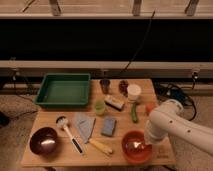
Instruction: Place fork in red bowl
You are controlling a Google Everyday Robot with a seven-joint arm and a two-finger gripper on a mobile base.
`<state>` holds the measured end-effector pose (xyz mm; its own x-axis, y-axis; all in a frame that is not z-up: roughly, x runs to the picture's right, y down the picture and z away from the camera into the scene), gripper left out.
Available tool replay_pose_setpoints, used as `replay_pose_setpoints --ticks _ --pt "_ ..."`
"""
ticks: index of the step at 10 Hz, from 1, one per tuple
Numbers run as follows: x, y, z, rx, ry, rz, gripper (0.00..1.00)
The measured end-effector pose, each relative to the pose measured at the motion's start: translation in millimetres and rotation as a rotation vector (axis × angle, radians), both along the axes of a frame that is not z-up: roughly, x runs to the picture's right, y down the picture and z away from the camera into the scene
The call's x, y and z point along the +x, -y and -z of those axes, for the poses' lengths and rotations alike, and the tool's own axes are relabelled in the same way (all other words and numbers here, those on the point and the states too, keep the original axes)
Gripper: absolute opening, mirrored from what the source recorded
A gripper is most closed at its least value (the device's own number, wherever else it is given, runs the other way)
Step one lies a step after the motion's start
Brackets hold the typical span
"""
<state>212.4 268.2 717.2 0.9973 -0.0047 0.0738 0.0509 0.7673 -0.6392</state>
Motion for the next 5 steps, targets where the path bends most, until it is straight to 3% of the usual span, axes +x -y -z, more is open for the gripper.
replay_pose_setpoints --ticks 5 --pt "1.6 0.8 1.6 -0.002 0.019 0.001 0.80"
